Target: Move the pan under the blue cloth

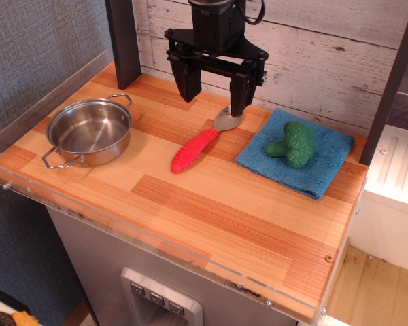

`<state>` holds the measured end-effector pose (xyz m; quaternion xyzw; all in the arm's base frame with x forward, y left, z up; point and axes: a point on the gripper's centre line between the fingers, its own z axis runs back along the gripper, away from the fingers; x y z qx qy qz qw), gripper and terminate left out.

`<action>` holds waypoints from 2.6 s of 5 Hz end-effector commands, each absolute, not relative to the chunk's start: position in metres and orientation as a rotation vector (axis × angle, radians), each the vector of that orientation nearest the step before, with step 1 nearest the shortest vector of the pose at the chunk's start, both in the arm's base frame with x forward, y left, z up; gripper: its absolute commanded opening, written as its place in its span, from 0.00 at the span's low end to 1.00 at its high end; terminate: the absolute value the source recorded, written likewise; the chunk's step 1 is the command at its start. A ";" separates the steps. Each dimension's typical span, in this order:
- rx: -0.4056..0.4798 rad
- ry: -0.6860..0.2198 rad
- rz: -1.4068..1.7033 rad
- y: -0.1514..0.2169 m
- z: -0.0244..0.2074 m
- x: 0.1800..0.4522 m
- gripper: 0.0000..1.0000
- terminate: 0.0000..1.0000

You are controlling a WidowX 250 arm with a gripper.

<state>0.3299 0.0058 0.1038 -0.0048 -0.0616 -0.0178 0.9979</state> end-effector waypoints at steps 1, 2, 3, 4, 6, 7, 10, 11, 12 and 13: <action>-0.010 -0.123 -0.036 0.006 0.104 0.330 1.00 0.00; 0.011 -0.125 0.005 0.030 0.099 0.317 1.00 0.00; 0.051 -0.119 0.053 0.063 0.095 0.299 1.00 0.00; 0.071 -0.107 0.088 0.090 0.092 0.283 1.00 0.00; 0.063 -0.074 0.104 0.106 0.066 0.290 1.00 0.00; 0.055 -0.055 0.111 0.114 0.051 0.300 1.00 0.00; 0.067 -0.011 0.103 0.127 0.030 0.306 1.00 0.00; 0.078 -0.016 0.088 0.124 0.029 0.305 0.00 0.00; 0.086 -0.021 0.068 0.121 0.030 0.305 0.00 0.00; 0.088 -0.013 0.056 0.117 0.029 0.303 0.00 0.00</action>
